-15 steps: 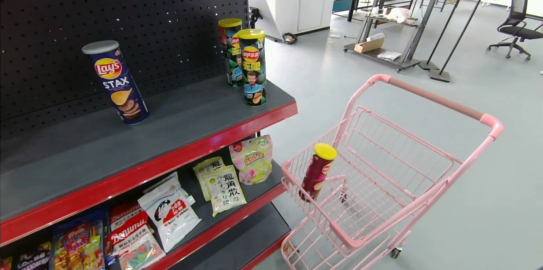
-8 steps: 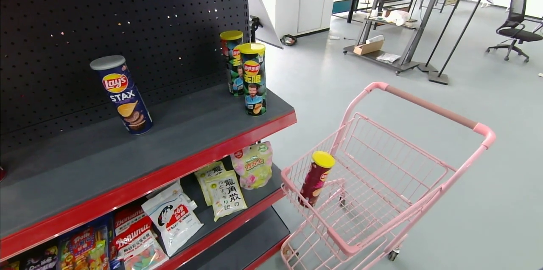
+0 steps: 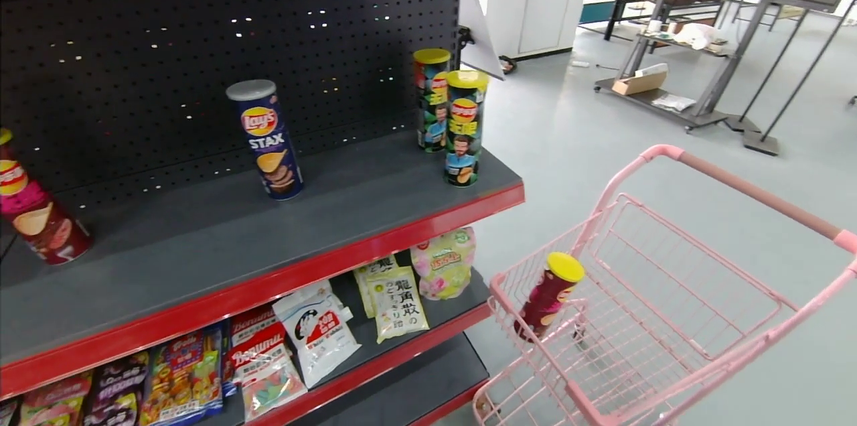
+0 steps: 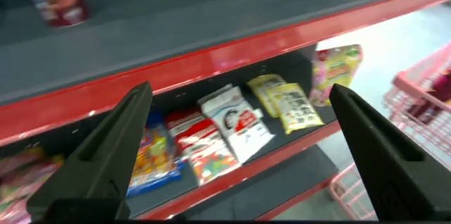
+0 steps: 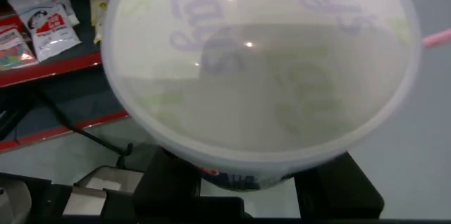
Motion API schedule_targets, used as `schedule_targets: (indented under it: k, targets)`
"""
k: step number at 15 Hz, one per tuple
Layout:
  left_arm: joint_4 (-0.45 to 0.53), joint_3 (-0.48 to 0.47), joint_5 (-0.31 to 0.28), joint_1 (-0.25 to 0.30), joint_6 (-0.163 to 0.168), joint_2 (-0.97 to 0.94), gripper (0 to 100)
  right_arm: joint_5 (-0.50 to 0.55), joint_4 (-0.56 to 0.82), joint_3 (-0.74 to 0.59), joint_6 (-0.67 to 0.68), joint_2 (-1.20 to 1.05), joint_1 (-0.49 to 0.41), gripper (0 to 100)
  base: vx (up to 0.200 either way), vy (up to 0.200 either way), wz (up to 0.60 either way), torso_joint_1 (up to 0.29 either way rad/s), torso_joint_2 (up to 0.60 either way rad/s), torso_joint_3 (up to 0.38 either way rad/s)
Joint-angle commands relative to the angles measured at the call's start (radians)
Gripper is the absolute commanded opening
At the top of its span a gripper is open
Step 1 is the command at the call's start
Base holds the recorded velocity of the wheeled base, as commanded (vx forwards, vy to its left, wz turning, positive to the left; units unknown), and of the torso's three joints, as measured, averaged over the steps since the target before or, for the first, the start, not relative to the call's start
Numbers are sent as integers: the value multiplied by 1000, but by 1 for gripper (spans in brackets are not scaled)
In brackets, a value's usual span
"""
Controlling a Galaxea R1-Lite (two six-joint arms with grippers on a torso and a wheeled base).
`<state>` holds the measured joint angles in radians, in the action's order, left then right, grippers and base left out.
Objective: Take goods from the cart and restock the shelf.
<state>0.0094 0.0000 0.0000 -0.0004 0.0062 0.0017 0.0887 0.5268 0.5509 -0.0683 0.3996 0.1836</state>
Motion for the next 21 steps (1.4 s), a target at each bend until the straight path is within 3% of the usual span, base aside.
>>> schedule_targets:
  k: [1,8,16,21]
  targets:
    - [0,0,0,0,0,1,100,2,-1,-5,-1,-19,2,0,0,0,600,7,-2,2]
    - [0,0,0,0,0,1,100,-4,1,-8,-11,-146,5,0,0,0,0,0,0,0]
    - [0,0,0,0,0,1,100,-6,1,-29,-11,-209,5,0,200,0,0,1,3,2]
    - [1,0,-2,0,-2,3,100,-4,-1,-63,-44,-262,7,0,0,0,0,0,0,0]
